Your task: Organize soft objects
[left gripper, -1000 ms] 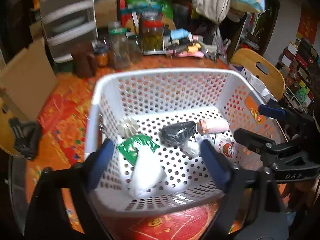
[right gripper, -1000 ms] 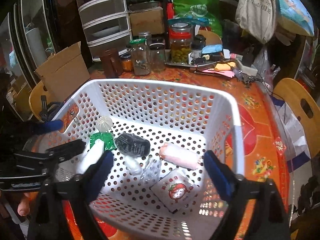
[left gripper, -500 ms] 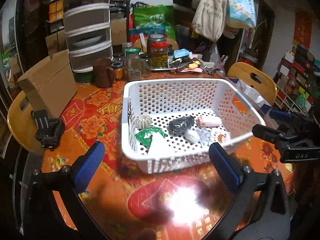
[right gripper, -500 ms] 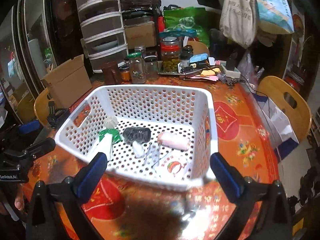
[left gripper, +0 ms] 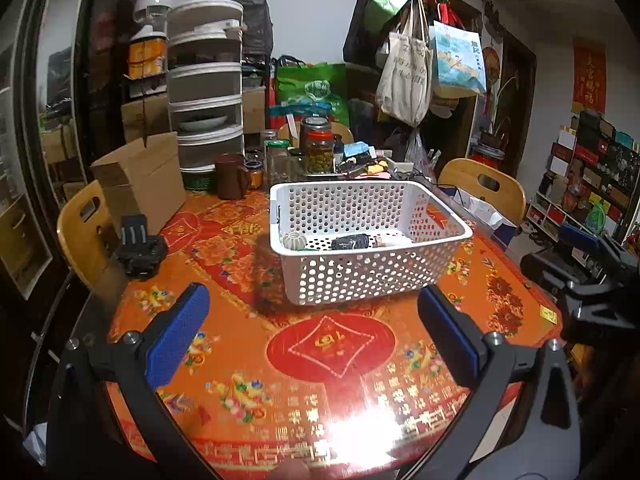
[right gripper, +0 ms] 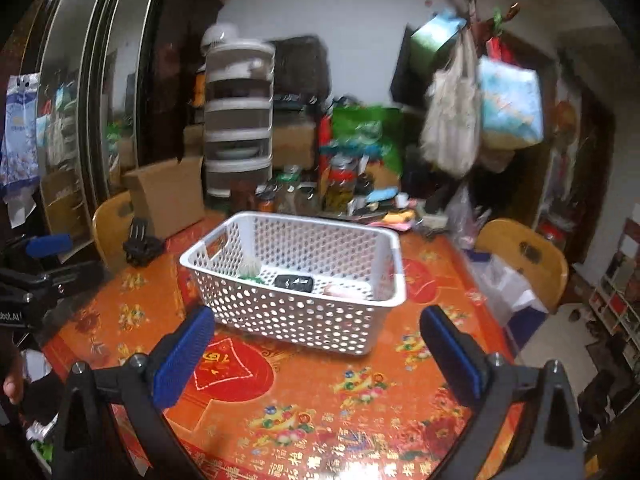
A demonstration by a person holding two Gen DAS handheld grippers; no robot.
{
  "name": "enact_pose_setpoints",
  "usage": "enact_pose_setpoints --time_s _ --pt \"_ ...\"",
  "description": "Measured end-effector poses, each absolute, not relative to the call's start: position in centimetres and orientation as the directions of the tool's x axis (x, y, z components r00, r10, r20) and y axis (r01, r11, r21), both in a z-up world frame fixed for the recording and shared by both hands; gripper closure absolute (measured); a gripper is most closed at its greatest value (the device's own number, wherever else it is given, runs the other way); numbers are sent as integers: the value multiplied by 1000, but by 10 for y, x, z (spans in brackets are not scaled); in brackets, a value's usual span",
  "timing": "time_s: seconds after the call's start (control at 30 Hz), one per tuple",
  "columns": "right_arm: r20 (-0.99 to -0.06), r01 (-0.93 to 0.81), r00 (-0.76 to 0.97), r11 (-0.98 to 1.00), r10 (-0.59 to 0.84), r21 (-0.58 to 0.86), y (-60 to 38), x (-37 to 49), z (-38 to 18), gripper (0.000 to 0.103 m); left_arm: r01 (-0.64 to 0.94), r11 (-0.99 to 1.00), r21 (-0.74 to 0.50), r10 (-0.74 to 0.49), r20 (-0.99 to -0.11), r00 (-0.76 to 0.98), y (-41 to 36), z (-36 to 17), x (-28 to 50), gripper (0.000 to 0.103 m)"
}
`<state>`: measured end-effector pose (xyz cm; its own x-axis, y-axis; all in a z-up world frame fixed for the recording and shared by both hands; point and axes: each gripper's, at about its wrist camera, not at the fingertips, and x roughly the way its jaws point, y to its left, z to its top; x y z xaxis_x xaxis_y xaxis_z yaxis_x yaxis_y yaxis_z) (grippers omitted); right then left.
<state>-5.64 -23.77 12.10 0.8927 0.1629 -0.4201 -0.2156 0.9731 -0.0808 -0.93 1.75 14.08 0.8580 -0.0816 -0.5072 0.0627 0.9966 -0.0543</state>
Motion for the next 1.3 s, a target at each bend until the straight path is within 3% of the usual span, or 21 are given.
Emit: enact_pose_setpoints --time_s 0.07,0.23,1.3 --pt "-432 -159 894 985 116 -64 -238 -72 122 1 65 997 -50 -81 -490 868 14 142 -28 0" --pt "-476 -216 865 974 159 -68 -237 -101 126 1 50 998 -47 -67 -496 866 3 141 -55 0" --pt "-531 -203 833 979 155 -33 -244 -72 109 1 35 999 -32 -46 -536 843 -10 126 -20 0"
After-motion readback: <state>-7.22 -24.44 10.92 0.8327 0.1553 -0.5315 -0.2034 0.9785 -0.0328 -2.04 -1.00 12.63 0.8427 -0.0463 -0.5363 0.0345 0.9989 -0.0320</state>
